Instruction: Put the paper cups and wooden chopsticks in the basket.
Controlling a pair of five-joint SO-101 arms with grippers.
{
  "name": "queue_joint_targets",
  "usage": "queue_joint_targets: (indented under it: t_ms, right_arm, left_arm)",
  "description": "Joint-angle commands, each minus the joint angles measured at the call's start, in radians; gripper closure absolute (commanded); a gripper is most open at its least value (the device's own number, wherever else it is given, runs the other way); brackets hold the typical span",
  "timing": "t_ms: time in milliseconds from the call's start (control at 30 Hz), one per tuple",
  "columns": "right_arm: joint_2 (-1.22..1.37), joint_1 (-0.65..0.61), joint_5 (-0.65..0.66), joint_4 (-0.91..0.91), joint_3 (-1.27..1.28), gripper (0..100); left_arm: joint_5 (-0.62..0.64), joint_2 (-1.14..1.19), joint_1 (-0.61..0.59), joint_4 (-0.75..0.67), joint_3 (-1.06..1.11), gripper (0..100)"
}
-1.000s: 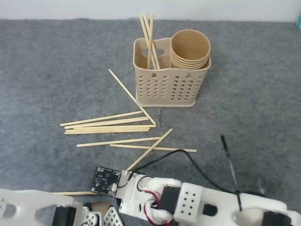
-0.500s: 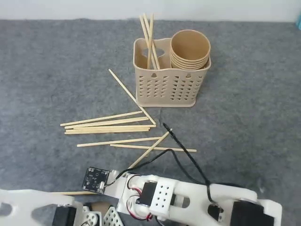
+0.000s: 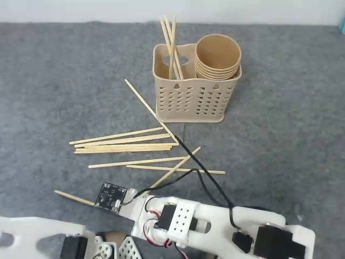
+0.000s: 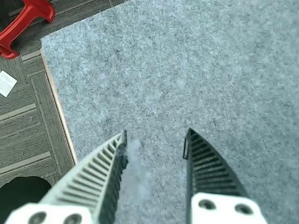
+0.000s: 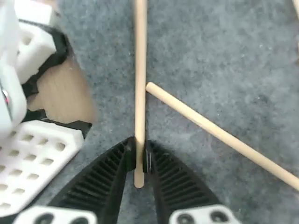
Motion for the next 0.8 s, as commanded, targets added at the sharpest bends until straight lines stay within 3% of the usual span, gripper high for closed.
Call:
queue_joint_targets:
  t_ms: [0, 167, 400, 567, 767]
  right_arm:
    - [-0.001, 0.01, -0.012, -0.008, -0.043, 99.1]
    - [-0.114, 0.01, -0.005, 0.053, -0.043, 99.1]
    - [-0.535, 0.03, 0.037, 0.194, -0.043, 99.1]
    - [-0.808, 0.18, 0.04, 0.24, -0.052, 99.1]
    - [-0.912, 0.412, 0.124, 0.467, -0.229, 99.1]
  left_arm:
    - [0.011, -0.012, -0.008, 0.031, -0.045, 81]
    - [0.009, -0.012, -0.008, 0.031, -0.045, 81]
    - [0.009, -0.012, -0.008, 0.031, -0.045, 81]
    - [0.009, -0.012, -0.008, 0.031, -0.045, 81]
    - [0.009, -0.012, -0.008, 0.031, -0.045, 81]
